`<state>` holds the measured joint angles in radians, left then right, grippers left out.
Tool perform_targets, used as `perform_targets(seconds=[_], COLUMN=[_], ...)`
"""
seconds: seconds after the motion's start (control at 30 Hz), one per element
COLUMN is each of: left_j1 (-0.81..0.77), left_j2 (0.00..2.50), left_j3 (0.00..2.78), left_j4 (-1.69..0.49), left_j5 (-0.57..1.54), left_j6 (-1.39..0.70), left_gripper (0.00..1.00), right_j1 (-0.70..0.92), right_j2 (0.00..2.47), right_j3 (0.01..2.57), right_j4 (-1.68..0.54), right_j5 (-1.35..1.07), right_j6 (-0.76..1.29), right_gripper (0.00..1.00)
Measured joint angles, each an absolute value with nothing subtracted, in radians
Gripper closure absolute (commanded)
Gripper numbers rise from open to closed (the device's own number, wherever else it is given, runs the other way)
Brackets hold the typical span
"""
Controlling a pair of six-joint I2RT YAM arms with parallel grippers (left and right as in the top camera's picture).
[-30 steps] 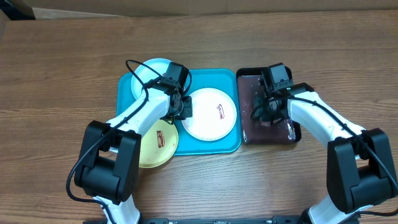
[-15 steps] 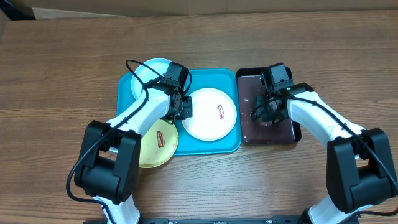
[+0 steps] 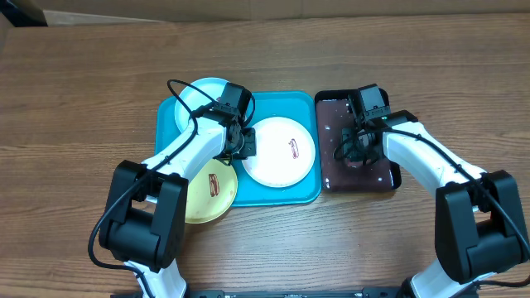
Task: Clean dirty plates on tray and stack at the side
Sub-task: 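Rub the sponge in the water of the black tray with the right gripper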
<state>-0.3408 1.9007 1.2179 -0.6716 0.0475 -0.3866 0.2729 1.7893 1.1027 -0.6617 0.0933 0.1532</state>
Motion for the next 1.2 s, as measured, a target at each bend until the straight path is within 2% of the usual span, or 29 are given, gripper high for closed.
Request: perform_targets(seconds=[0.13,0.23,0.6,0.63,0.67,0.7,0.73,0.93,1.2], left_j1=[-0.341,-0.341,-0.341,-0.341,-0.341,-0.341,-0.341,-0.341,-0.341], left_j2=[1.901,1.901,1.901,1.901,1.901,1.901,1.901,1.901,1.901], left_j3=[1.218,1.218,1.218,1.218,1.218,1.218,1.218,1.218,1.218], left_j4=[-0.672,-0.672,-0.672,-0.672,-0.671,-0.670,-0.667,-0.664,-0.661], left_j5=[0.047,0.047,0.047,0.047,0.047,0.047,0.047,0.047,0.047], left_j6=[-0.387,-0.387,-0.387,-0.387,-0.387,-0.387,-0.387,-0.387,-0.387], left_gripper=[0.90,0.90,0.89,0.90,0.90,0.90,0.91,0.91,0.91], right_j1=[0.273,0.273,0.273,0.273,0.273,0.273,0.273,0.273,0.270], right_j2=[1.789,1.791,1.792,1.792,1.792,1.792,1.792,1.792,1.771], right_j3=[1.082,1.064,1.060,1.060,1.060,1.060,1.060,1.065,1.288], right_j4=[-0.633,-0.613,-0.629,-0.630,-0.630,-0.629,-0.630,-0.668,-0.942], right_j5=[0.093,0.094,0.094,0.093,0.093,0.092,0.088,0.066,0.056], right_j6=[0.153,0.151,0.152,0.152,0.152,0.154,0.157,0.152,0.134], right_gripper=[0.51,0.58,0.55,0.59,0.69,0.90,0.96,0.96,0.96])
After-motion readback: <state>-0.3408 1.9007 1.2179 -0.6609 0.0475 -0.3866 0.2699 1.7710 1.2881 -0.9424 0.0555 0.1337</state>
